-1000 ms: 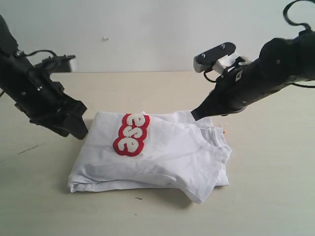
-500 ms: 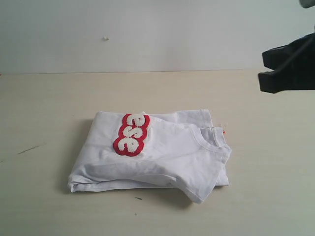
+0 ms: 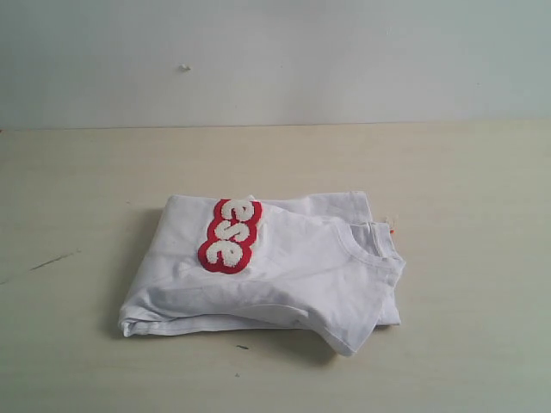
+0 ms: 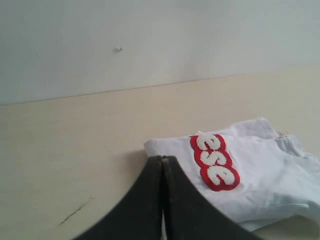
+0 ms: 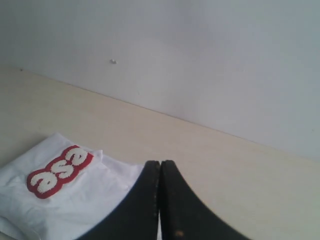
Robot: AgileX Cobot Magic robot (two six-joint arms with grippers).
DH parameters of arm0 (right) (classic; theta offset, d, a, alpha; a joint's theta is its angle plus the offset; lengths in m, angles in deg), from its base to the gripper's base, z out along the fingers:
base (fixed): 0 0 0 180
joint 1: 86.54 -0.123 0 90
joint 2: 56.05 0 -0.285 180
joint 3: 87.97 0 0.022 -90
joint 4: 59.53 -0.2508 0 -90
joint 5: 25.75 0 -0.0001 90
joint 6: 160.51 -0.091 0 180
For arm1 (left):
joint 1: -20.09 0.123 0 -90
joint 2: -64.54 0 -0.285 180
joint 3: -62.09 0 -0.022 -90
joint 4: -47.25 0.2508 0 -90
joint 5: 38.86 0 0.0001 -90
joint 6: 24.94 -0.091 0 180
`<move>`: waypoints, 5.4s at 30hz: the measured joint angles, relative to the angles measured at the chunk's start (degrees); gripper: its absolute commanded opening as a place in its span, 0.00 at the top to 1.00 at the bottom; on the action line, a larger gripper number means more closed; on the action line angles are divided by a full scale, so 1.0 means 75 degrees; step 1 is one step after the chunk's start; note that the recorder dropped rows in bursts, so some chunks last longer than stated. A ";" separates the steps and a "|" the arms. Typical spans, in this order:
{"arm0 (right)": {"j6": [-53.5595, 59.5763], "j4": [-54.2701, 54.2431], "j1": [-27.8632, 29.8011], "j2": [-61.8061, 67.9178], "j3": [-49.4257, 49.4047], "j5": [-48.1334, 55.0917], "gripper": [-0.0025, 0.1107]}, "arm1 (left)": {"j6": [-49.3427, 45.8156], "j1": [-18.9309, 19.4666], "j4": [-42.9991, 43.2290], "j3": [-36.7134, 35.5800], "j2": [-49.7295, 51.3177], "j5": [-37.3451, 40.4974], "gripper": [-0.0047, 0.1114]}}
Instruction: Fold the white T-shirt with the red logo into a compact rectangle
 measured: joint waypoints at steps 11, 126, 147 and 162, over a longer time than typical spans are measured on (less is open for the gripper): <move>-0.0059 -0.0046 0.0000 -0.0902 -0.0194 0.0456 0.98 | 0.0000 0.0000 -0.0022 -0.0489 -0.1135 0.0032 0.96; -0.0873 0.0181 0.1858 -0.3745 -0.2053 0.1476 0.98 | 0.2785 0.1447 0.3007 -0.3226 -0.3474 -0.0006 0.96; -0.1620 0.0397 0.2940 -0.4197 -0.3593 0.0849 0.98 | 0.2785 0.1447 0.3007 -0.3226 -0.3474 -0.0006 0.96; -0.1620 0.0470 0.2940 -0.4197 -0.3593 0.0834 0.98 | 0.2785 0.1447 0.3007 -0.3226 -0.3474 -0.0006 0.96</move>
